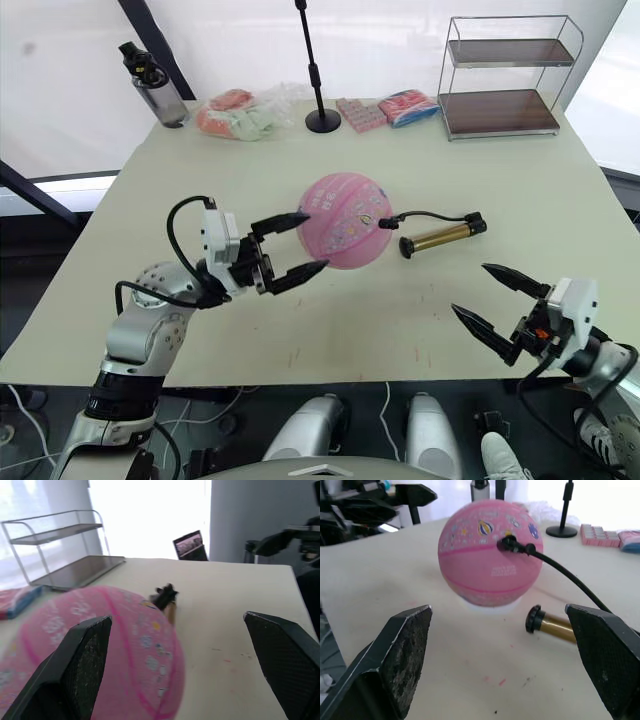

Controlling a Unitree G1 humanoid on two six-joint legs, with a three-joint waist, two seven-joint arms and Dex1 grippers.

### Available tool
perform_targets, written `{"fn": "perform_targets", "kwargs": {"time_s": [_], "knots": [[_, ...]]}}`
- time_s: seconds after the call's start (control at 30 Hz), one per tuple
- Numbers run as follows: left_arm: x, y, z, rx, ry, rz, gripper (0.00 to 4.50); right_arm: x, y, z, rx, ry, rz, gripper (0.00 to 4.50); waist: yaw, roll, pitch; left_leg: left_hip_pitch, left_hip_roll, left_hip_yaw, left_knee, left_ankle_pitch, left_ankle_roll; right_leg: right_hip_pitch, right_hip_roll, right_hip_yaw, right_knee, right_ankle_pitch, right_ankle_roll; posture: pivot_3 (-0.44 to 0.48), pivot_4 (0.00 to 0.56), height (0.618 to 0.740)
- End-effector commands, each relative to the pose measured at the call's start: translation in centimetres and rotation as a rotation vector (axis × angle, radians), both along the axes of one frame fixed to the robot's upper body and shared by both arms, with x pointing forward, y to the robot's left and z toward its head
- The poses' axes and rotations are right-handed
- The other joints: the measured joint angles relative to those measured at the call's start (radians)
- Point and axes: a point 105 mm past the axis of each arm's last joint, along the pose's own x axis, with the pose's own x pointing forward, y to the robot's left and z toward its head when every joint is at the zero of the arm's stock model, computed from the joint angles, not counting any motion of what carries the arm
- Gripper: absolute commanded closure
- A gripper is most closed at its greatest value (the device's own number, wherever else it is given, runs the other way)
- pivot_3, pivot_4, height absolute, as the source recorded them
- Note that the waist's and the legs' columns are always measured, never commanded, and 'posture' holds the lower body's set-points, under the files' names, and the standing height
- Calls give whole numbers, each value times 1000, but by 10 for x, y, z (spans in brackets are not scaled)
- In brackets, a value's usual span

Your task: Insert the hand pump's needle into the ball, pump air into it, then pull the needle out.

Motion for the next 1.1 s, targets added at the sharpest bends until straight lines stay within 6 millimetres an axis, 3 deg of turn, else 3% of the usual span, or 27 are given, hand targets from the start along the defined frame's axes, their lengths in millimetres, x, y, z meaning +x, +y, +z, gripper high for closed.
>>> {"fn": "perform_targets", "kwargs": {"time_s": [0.03,0.23,0.4,0.8,0.97,1.1], "knots": [[16,10,19,-21,-37,92,0,-5,2,16,8,-61,26,38,2,0,0,0,0,0,0,0,0,0,0,0,0,0,0,0,150,740],[46,6,42,-21,-62,161,0,-3,9,24,-1,-122,54,38,7,-2,1,0,0,0,0,0,0,0,0,0,0,0,0,0,150,740],[69,-10,45,24,-2,182,0,1,9,27,-31,-183,53,38,7,-3,1,-1,-1,0,1,0,0,0,0,-1,0,0,0,0,150,740],[87,-40,53,-54,119,251,0,9,10,23,-51,-213,51,38,7,-5,3,-1,-1,0,1,3,-5,-1,0,-1,1,0,0,0,150,740],[87,-47,48,-52,161,251,0,12,15,23,-55,-220,62,38,5,-5,3,-1,-1,0,1,3,-5,-1,0,-1,1,0,0,0,150,740],[84,-47,23,30,214,241,0,17,17,24,-73,-225,69,38,4,-5,3,-1,-1,0,1,3,-5,-1,0,-1,1,0,0,0,150,740]]}}
